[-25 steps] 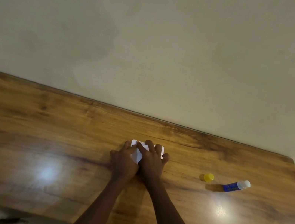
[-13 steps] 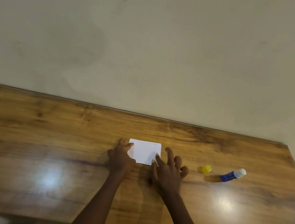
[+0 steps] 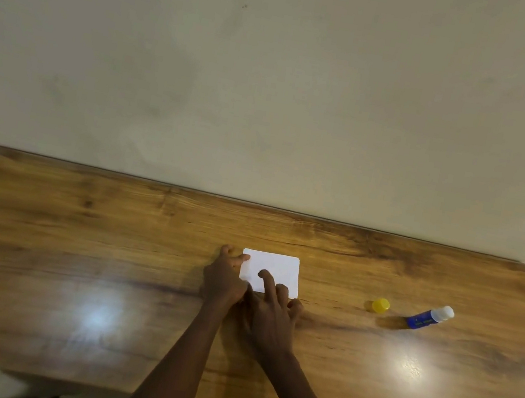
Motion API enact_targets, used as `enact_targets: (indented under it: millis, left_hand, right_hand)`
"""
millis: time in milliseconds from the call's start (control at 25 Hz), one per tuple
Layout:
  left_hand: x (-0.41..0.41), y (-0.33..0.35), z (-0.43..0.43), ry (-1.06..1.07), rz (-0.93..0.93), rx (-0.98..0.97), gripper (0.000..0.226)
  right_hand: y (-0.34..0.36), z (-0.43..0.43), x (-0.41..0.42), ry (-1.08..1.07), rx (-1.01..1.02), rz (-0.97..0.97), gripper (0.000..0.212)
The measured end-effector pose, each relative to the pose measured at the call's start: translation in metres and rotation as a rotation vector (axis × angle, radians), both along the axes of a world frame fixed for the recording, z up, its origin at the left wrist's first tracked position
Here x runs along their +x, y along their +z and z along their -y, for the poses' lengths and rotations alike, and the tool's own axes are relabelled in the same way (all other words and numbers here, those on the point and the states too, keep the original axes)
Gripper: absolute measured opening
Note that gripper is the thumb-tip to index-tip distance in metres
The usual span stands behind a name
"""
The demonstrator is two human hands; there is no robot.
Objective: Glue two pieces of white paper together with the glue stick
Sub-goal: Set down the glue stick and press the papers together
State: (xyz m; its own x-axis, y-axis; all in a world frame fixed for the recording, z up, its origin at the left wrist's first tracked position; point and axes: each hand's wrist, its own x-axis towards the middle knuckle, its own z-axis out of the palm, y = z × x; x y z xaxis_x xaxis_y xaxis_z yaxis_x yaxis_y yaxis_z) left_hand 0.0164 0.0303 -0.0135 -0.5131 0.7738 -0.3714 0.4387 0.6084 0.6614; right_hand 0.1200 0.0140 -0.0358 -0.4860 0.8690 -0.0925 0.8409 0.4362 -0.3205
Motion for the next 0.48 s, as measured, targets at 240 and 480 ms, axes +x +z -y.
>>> enact_targets:
  millis: [240, 480]
  left_hand:
    - [-0.002, -0.003, 0.001, -0.053, -0.01, 0.002, 0.046]
    - [-0.001, -0.003, 0.001, -0.015, -0.002, -0.029, 0.051]
  right_hand:
    - [0.0, -0.019, 0.013, 0.034, 0.012, -0.116, 0.039]
    - [0.006, -0.065, 0.017, -0.089, -0.115, 0.021, 0.054]
